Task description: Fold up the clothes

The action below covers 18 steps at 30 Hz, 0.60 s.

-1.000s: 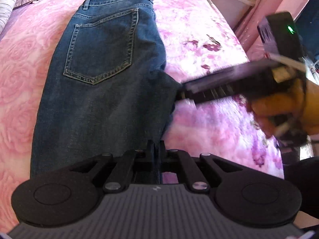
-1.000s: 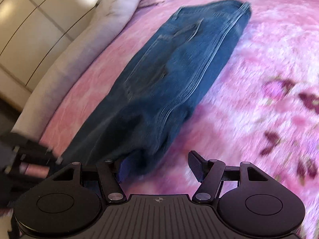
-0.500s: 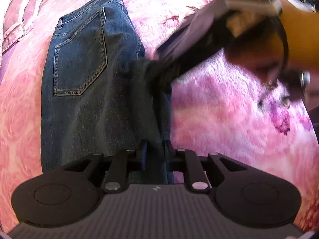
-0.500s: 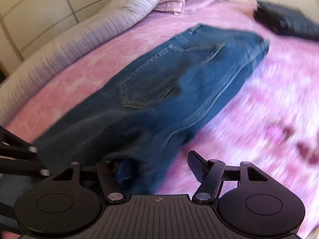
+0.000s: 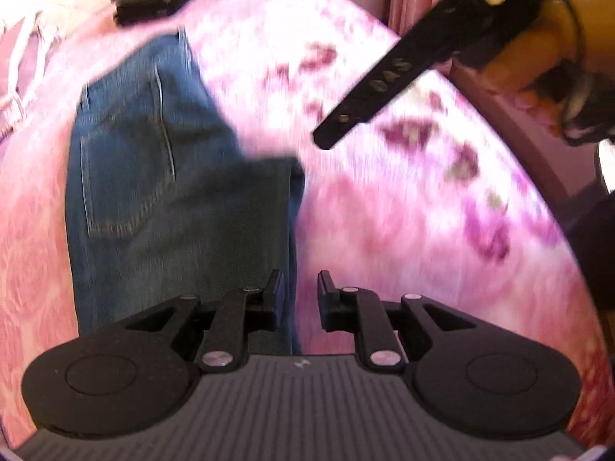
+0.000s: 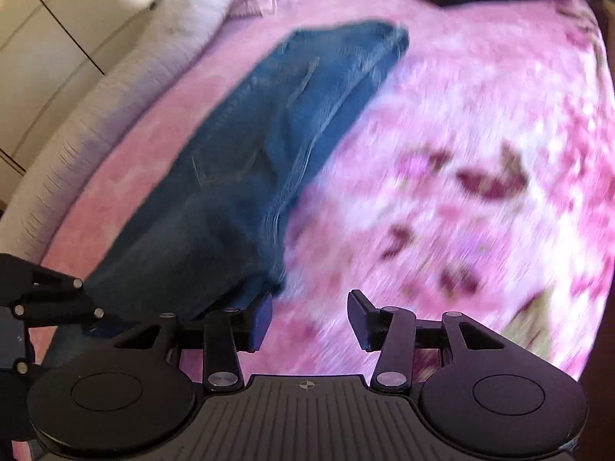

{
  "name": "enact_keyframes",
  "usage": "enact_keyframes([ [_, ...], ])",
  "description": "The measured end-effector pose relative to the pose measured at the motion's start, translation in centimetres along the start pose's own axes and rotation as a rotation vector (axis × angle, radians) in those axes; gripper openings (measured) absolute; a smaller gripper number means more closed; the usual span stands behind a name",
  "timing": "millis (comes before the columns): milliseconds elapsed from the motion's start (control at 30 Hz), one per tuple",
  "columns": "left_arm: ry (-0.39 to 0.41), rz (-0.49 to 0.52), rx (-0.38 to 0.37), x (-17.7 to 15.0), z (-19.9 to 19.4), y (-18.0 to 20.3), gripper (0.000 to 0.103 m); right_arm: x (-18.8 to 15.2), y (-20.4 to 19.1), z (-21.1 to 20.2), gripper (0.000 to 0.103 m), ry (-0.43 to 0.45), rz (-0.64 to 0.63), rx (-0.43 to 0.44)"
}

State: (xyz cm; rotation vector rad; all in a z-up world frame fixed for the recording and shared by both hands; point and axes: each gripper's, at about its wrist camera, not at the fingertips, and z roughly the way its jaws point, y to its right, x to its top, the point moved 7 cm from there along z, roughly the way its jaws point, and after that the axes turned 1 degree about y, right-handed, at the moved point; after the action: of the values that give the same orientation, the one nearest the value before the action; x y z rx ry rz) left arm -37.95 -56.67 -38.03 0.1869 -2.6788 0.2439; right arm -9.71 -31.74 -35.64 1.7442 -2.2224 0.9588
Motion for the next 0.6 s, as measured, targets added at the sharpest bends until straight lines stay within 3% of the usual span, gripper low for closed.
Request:
enact_keyframes([
  [167, 0.031, -0.026, 0.058, 3.6, 3.0, -1.3, 0.019, 6.4, 4.4, 1.4, 0.055, 0.081, 0.113, 0.007],
  [300, -0.055, -0.072, 0.015, 3.3, 6.4, -1.7, 0.019, 13.0, 7.6, 4.5, 0.058, 0.159, 0.202, 0.069],
  [433, -0.087, -0.054, -0.006, 2.3, 7.6, -1.0, 0.022, 17.6, 10.6, 9.2, 0.058, 0.105, 0.355, 0.155],
  [467, -0.090, -0.058, -0.005, 2.3, 7.6, -1.0, 0.022, 18.4, 11.1, 10.6, 0.052, 0.070, 0.376, 0.176],
  [500, -0.094, -0.063, -0.004, 2.3, 7.7, -1.0, 0.022, 19.2, 11.4, 11.6, 0.037, 0.046, 0.362, 0.182],
  [600, -0.109, -0.071, -0.002, 2.5, 8.2, -1.1, 0.023, 21.6, 12.4, 13.1, 0.034, 0.029, 0.349, 0.159],
])
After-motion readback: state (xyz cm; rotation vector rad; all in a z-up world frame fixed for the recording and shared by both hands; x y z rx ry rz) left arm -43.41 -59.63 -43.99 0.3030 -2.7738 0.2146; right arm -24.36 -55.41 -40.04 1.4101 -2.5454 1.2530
